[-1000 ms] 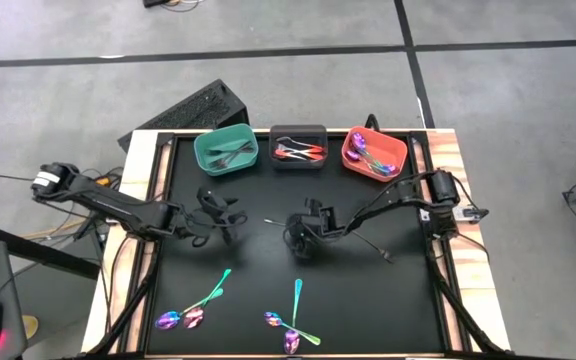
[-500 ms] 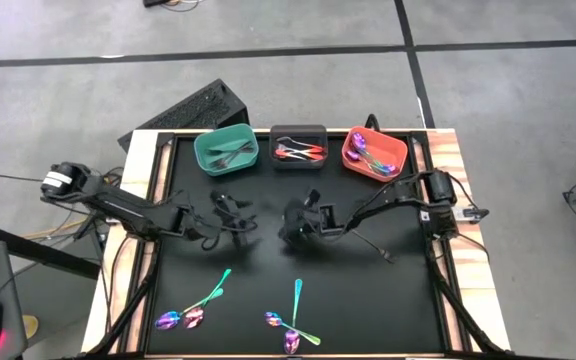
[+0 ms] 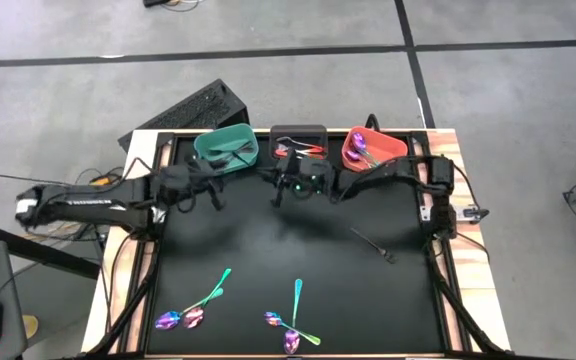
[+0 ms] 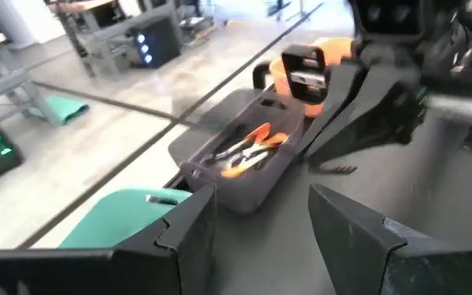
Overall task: Sort silverware by color (type)
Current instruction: Put the black fork into the green bin
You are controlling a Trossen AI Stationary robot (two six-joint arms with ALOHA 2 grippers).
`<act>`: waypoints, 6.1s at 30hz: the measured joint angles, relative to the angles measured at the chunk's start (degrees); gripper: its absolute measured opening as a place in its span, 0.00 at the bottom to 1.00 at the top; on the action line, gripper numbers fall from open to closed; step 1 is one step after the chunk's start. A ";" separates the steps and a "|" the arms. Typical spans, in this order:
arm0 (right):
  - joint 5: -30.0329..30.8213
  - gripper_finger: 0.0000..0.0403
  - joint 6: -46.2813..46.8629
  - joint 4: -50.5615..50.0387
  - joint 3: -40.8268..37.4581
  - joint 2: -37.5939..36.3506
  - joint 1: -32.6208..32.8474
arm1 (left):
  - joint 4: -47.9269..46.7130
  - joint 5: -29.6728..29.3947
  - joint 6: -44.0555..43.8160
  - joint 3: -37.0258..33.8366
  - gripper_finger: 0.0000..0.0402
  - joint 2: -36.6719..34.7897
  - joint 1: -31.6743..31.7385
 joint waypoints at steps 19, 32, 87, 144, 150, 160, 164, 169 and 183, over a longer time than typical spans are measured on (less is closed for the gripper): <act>-22.01 0.00 -4.00 13.37 0.07 -0.17 -3.98 | 49.56 38.90 4.75 -8.34 0.43 17.14 18.18; -22.33 0.00 -3.61 10.70 0.08 0.05 -3.62 | 51.89 43.92 4.68 -8.15 0.15 15.17 17.64; -17.55 0.44 6.49 -1.99 0.11 -0.09 -4.34 | -19.11 -0.93 23.47 26.56 0.20 39.04 27.88; 7.82 0.40 56.00 -83.90 -31.46 -35.03 36.60 | 33.86 11.29 0.65 -4.67 0.30 21.60 -8.62; 7.88 0.30 55.49 -81.11 -33.63 -35.21 36.36 | 33.88 11.29 0.65 -4.67 0.30 21.60 -8.62; 11.32 0.03 48.29 -74.76 -34.24 -35.16 32.90 | 34.67 15.72 1.69 -4.67 0.30 21.67 -8.68; 15.82 0.02 42.68 -65.22 -33.87 -34.64 30.19 | 37.55 16.32 0.90 -4.67 0.30 23.22 -8.70; 23.62 0.01 29.89 -45.78 -32.96 -34.80 26.86 | 45.10 16.29 0.11 -4.71 0.30 28.61 -8.70; 14.84 0.00 0.07 -7.15 -32.87 -34.84 19.95 | 60.58 19.05 1.91 -1.86 0.36 40.66 -8.58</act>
